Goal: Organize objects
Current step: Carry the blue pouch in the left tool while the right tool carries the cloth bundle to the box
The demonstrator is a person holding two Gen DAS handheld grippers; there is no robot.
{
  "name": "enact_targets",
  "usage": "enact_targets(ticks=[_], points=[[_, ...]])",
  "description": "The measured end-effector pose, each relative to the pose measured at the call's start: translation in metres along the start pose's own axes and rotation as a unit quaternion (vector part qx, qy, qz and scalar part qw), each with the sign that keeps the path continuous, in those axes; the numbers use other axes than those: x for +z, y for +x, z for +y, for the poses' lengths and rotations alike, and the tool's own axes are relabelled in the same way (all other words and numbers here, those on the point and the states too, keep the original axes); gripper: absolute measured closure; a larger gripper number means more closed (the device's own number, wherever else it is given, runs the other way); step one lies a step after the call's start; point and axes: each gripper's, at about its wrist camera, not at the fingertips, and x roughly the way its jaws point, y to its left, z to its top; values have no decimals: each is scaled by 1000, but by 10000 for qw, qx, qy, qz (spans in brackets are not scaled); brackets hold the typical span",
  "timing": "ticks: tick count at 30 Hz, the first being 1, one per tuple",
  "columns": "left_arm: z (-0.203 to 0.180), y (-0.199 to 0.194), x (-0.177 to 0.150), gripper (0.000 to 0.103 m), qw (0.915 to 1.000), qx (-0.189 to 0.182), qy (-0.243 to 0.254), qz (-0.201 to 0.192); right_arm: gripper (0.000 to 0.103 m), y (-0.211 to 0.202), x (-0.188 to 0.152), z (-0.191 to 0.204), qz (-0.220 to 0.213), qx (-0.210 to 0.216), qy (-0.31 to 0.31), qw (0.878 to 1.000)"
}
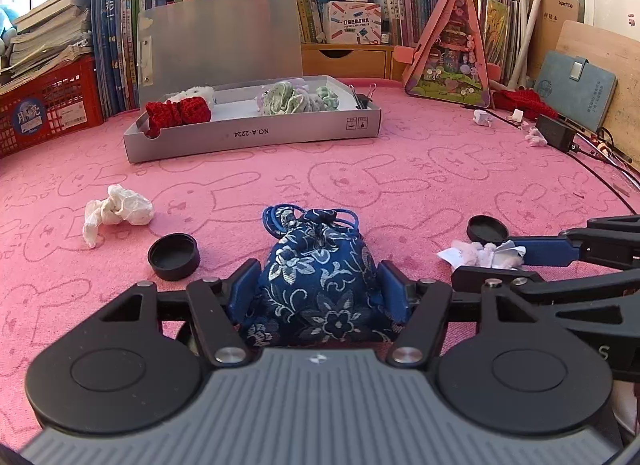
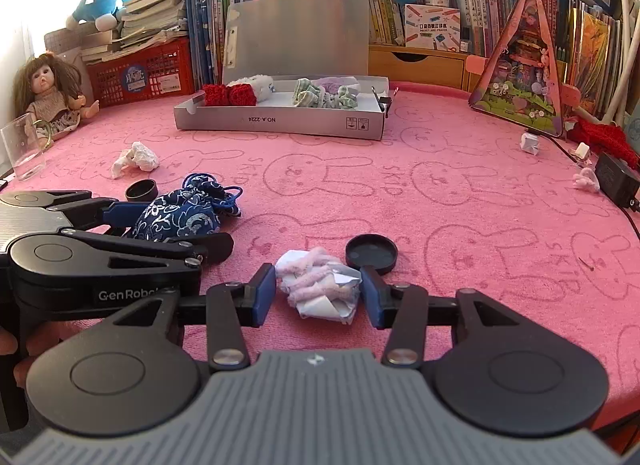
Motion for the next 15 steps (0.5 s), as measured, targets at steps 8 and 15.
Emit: enact_targets(ticks=[8, 15], points=[[8, -3, 8, 45, 9995, -45, -296, 72, 55, 1, 10, 4, -97, 96, -12, 9999], [14, -3, 26, 45, 9993, 77, -351, 41, 56, 5, 26, 3, -187, 228, 119, 9995]])
